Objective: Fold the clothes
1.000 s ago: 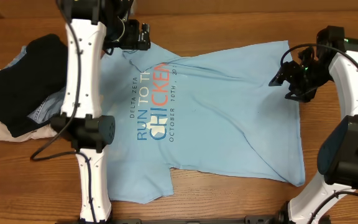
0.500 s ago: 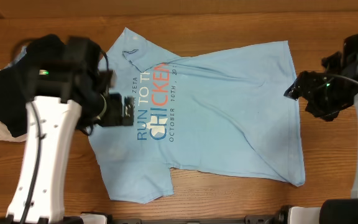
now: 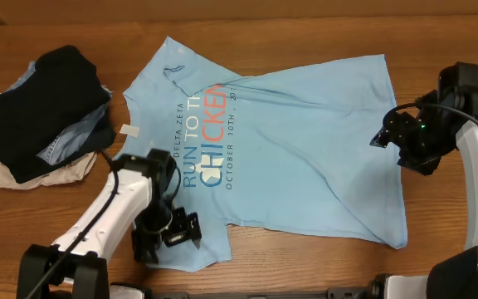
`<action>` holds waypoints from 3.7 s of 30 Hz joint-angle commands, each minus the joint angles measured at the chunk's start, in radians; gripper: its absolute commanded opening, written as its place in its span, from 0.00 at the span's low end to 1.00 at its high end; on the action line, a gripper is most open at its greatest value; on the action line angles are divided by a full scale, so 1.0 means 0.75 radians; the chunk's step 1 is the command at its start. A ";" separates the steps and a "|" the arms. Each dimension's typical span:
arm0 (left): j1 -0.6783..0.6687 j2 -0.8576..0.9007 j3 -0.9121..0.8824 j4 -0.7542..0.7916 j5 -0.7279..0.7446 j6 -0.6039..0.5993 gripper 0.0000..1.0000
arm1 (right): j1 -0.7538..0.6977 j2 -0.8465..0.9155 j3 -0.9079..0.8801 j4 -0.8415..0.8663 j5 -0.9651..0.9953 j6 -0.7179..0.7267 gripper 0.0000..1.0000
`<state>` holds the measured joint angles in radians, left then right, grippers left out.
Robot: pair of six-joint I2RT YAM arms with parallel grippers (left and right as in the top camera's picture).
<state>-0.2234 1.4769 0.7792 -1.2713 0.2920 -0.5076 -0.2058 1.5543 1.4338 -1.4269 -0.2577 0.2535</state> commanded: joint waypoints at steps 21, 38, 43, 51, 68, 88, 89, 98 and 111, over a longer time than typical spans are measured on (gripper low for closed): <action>-0.008 -0.179 -0.134 0.262 -0.128 -0.213 0.04 | -0.070 -0.008 -0.018 0.042 0.149 0.049 0.80; -0.008 -0.272 0.105 0.084 -0.204 -0.120 0.17 | -0.297 -0.008 -0.649 0.089 0.058 0.273 0.47; -0.008 -0.272 0.105 0.084 -0.205 -0.120 0.19 | -0.293 -0.008 -0.812 0.182 -0.064 0.299 0.38; -0.008 -0.272 0.105 0.081 -0.204 -0.120 0.20 | -0.293 -0.008 -0.948 0.309 -0.080 0.394 0.26; -0.008 -0.272 0.105 0.063 -0.204 -0.120 0.20 | -0.296 -0.008 -1.058 0.636 0.079 0.406 0.25; -0.008 -0.272 0.569 -0.052 -0.355 -0.034 0.20 | -0.294 -0.163 -0.785 0.497 -0.243 0.035 0.04; -0.008 -0.272 0.577 -0.055 -0.348 -0.025 0.20 | -0.294 -0.163 -0.785 0.498 -0.242 0.042 0.04; -0.277 -0.263 0.271 0.056 0.001 -0.132 0.51 | -0.294 -0.163 -0.786 0.454 -0.237 0.041 0.08; -0.679 -0.033 -0.010 0.326 -0.345 -0.441 0.66 | -0.294 -0.163 -0.786 0.448 -0.237 0.041 0.33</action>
<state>-0.7269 1.4109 0.7818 -1.0424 0.1665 -0.7547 -0.4294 1.4479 0.8238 -1.0920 -0.4301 0.2874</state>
